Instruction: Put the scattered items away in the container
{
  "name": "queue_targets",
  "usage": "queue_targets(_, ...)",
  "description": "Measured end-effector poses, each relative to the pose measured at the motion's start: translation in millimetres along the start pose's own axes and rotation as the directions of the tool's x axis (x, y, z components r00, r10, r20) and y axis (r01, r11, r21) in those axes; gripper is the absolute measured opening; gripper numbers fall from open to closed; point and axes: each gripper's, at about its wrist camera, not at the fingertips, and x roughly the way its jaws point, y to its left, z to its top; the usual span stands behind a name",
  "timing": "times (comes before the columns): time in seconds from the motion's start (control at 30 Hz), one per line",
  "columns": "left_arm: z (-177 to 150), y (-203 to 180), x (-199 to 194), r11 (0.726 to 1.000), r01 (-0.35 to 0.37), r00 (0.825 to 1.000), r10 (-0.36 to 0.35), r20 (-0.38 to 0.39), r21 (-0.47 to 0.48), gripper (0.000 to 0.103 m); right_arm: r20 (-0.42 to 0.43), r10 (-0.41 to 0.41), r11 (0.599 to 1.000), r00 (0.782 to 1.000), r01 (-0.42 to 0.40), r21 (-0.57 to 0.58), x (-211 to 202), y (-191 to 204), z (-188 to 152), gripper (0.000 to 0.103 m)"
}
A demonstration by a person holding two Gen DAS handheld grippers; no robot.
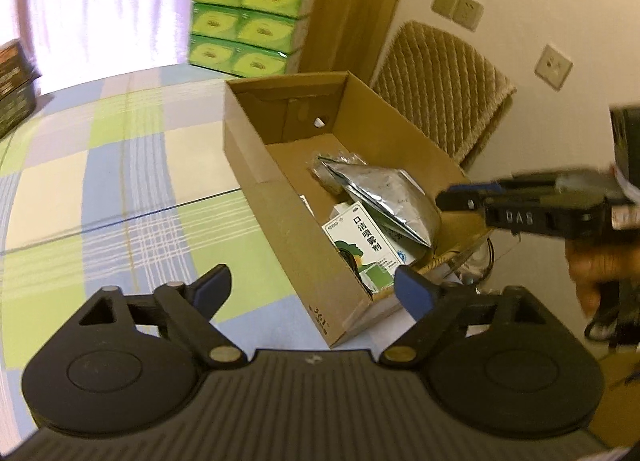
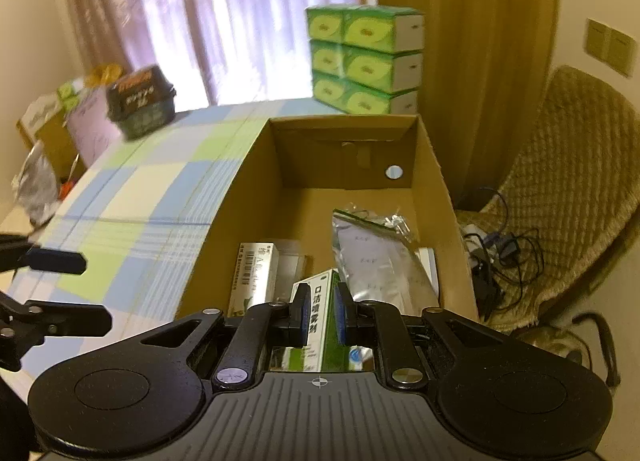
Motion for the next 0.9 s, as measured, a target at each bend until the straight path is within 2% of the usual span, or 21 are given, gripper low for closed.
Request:
queue_targets(0.03, -4, 0, -4, 1.000, -0.009, 1.000, 0.010, 0.013, -0.013, 0.094, 0.015, -0.004, 1.000, 1.000, 0.004, 0.018, -5, 2, -4, 0.056)
queue_targets(0.07, -7, -1, -9, 0.999, -0.024, 0.999, 0.025, 0.030, -0.028, 0.096, 0.044, -0.017, 0.999, 0.999, 0.015, 0.040, -10, 3, -7, 0.103)
queue_targets(0.1, -11, -2, -15, 0.998, -0.038, 0.998, 0.040, 0.046, -0.042, 0.099, 0.097, -0.025, 0.998, 0.995, 0.020, 0.054, -18, 5, -12, 0.103)
queue_targets(0.13, -14, -1, -20, 0.998, -0.043, 0.997, 0.046, 0.058, -0.052, 0.100, 0.112, -0.025, 0.998, 0.993, 0.019, 0.054, -23, 8, -14, 0.103)
queue_targets(0.3, -29, 2, -40, 0.991, -0.065, 0.993, 0.076, 0.093, -0.121, 0.101, 0.139, -0.044, 0.996, 0.989, 0.034, 0.078, -41, 21, -23, 0.103)
queue_targets(0.67, -59, -6, -61, 0.972, -0.088, 0.986, 0.117, 0.121, -0.219, 0.102, 0.131, -0.088, 0.993, 0.988, 0.076, 0.091, -81, 36, -51, 0.103)
queue_targets(0.83, -70, -27, -66, 0.971, -0.144, 0.981, 0.166, 0.105, -0.190, 0.102, 0.115, -0.097, 0.992, 0.989, 0.087, 0.092, -99, 39, -67, 0.103)
queue_targets(0.9, -75, -33, -69, 0.971, -0.140, 0.981, 0.163, 0.107, -0.194, 0.101, 0.116, -0.101, 0.992, 0.988, 0.090, 0.093, -106, 40, -72, 0.103)
